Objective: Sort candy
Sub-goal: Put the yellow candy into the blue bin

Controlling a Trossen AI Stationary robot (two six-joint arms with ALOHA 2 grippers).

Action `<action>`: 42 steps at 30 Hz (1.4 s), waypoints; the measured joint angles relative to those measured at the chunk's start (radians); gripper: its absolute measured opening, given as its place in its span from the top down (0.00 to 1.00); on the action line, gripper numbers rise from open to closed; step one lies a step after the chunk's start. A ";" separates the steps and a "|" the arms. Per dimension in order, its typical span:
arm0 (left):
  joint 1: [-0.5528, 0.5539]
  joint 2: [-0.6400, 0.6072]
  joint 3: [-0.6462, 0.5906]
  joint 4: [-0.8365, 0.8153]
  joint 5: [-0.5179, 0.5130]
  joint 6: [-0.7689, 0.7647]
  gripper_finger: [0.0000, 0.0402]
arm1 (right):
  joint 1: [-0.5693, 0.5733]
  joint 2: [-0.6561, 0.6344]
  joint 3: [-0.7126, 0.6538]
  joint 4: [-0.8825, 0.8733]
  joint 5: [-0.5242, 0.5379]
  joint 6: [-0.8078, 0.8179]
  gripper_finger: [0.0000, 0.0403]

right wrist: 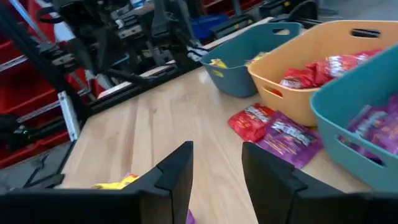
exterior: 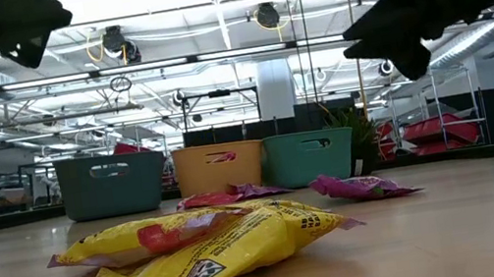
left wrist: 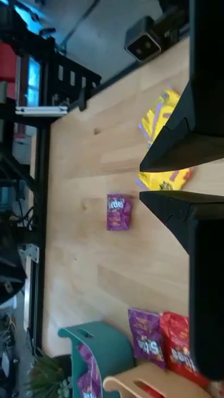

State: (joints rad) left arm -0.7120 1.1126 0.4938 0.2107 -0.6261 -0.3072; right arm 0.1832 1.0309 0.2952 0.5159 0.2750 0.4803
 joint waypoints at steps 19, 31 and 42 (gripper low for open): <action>0.071 0.000 0.000 0.010 -0.030 0.002 0.52 | 0.070 0.084 -0.017 -0.205 0.068 -0.021 0.68; 0.169 0.264 0.245 -0.228 0.009 0.070 0.52 | 0.083 0.084 -0.017 -0.262 0.064 0.012 0.68; 0.234 0.537 0.430 -0.219 0.188 0.133 0.52 | 0.083 0.084 -0.017 -0.256 0.063 0.032 0.68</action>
State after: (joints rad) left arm -0.4784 1.6496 0.9242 -0.0083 -0.4379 -0.1742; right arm 0.2661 1.1149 0.2783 0.2596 0.3383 0.5124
